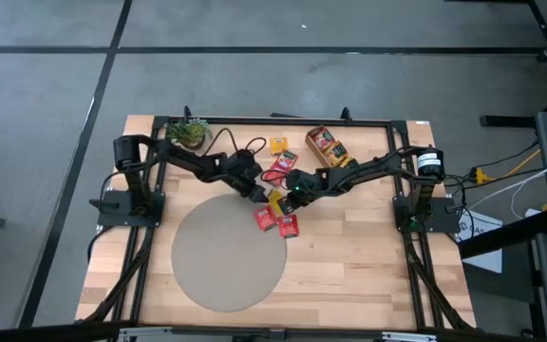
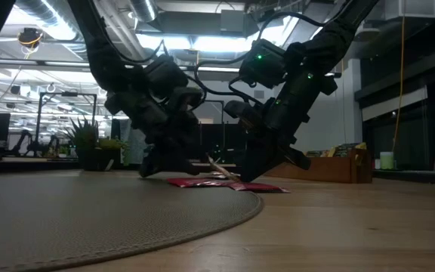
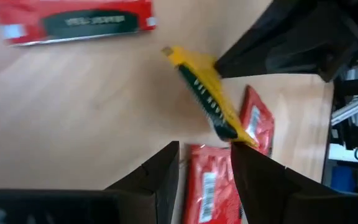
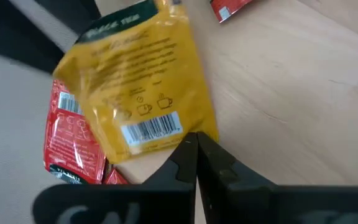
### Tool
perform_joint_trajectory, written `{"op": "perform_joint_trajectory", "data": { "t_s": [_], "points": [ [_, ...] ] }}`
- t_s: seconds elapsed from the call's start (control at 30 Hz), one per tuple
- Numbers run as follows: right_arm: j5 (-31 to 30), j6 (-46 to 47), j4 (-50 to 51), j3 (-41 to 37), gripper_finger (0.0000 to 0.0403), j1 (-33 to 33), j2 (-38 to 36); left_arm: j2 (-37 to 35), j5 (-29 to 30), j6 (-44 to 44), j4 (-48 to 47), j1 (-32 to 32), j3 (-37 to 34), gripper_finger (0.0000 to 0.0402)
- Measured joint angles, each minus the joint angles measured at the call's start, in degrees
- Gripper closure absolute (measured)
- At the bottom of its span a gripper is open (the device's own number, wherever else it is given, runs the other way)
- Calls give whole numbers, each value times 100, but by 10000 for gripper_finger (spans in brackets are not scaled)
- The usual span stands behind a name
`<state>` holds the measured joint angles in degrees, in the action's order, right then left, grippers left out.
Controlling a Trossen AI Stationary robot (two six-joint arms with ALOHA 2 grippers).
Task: Pick & Place Tea
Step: Put the orange tea bag into the middle section of the wooden organizer
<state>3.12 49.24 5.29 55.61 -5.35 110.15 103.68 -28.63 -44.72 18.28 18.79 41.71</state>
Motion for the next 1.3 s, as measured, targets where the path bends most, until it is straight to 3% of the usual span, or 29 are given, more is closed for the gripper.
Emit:
{"op": "perform_joint_trajectory", "data": {
  "t_s": [0.13,0.63,1.0,1.3],
  "points": [
    [-1,-25,3,0,396,1,0,-65,-15,3,-232,210,-4,260],
    [1,-102,5,0,396,0,2,-78,-972,95,-47,851,-2,260],
    [-7,-152,-8,-2,396,1,2,152,-911,198,110,456,29,260],
    [-9,-152,-15,-2,396,1,2,182,-895,314,110,602,24,260]
  ]
}}
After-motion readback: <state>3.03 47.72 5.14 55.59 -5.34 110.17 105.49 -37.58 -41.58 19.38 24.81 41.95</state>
